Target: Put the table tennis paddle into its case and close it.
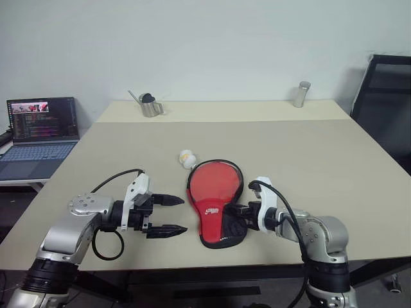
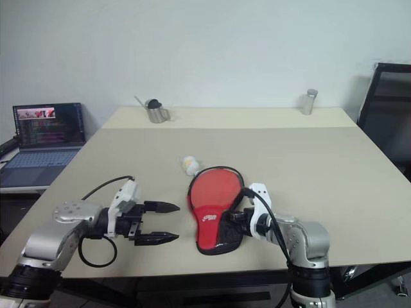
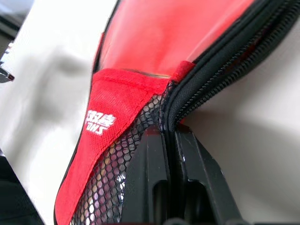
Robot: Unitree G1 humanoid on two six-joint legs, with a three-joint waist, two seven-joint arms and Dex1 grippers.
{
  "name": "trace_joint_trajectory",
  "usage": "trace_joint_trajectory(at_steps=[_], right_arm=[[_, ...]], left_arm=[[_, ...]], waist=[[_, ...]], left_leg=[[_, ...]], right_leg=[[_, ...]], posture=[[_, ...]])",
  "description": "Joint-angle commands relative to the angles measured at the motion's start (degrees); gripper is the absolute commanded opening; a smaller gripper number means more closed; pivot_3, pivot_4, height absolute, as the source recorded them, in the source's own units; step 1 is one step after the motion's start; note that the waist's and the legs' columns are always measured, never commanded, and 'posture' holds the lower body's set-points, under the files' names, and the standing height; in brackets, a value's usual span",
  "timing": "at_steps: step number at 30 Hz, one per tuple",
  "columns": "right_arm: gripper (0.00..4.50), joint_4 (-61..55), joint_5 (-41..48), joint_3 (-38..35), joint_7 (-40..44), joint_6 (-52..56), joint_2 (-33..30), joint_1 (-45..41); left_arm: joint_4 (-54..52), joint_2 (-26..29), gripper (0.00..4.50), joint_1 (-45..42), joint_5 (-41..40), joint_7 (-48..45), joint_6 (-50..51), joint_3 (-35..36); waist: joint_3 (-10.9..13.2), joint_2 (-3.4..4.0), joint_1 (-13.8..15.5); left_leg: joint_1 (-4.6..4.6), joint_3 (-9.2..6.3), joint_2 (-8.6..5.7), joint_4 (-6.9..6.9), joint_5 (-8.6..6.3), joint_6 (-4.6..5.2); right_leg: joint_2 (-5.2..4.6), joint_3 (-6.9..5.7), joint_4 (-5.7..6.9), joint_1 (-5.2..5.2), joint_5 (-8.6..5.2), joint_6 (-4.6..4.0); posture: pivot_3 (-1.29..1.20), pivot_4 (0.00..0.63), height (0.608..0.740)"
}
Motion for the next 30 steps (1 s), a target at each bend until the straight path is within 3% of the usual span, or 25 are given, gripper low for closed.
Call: trace_joint_trajectory(at_steps=[1, 12, 23, 30], right_arm=[[0.02, -5.8, 1.6, -2.3, -1.5, 4.2, 1.5, 0.7], [0.02, -13.9, 3.8, -4.7, -8.3, 7.9, 11.7, 8.6], [0.02, -14.3, 9.8, -5.2, -14.9, 7.9, 18.9, 11.0], [0.02, -13.3, 15.3, -6.2, -18.3, 7.9, 17.9, 11.3]], left_arm=[[-1.8, 1.3, 4.5, -0.3, -1.8, -0.8, 0.4, 1.4], [-3.7, 3.0, 4.5, 0.5, -3.4, -0.9, 2.0, 1.7], [-4.1, 4.2, 4.5, 0.4, -4.0, -1.4, 2.5, 1.5], [-4.1, 3.9, 4.5, 0.2, -3.8, -1.4, 2.3, 1.2]], waist=[[0.0, 0.0, 0.1], [0.0, 0.0, 0.0], [0.0, 0.0, 0.0], [0.0, 0.0, 0.0]], left_leg=[[0.0, 0.0, -0.02, -0.05, 0.0, 0.0], [-0.02, 0.04, -0.03, -0.59, 0.0, 0.0], [-0.03, 0.03, -0.03, -0.59, 0.0, 0.0], [-0.03, 0.02, -0.03, -0.59, 0.0, 0.0]], right_leg=[[-0.02, 0.01, -0.02, 0.0, 0.0, 0.0], [-0.03, 0.01, -0.48, -0.07, -0.03, -0.02], [-0.03, -0.01, -0.51, -0.07, -0.03, -0.02], [-0.03, -0.02, -0.51, -0.07, -0.03, -0.02]], posture=[[0.0, 0.15, 0.74], [0.0, 0.15, 0.74], [0.0, 0.15, 0.74], [0.0, 0.15, 0.74]])
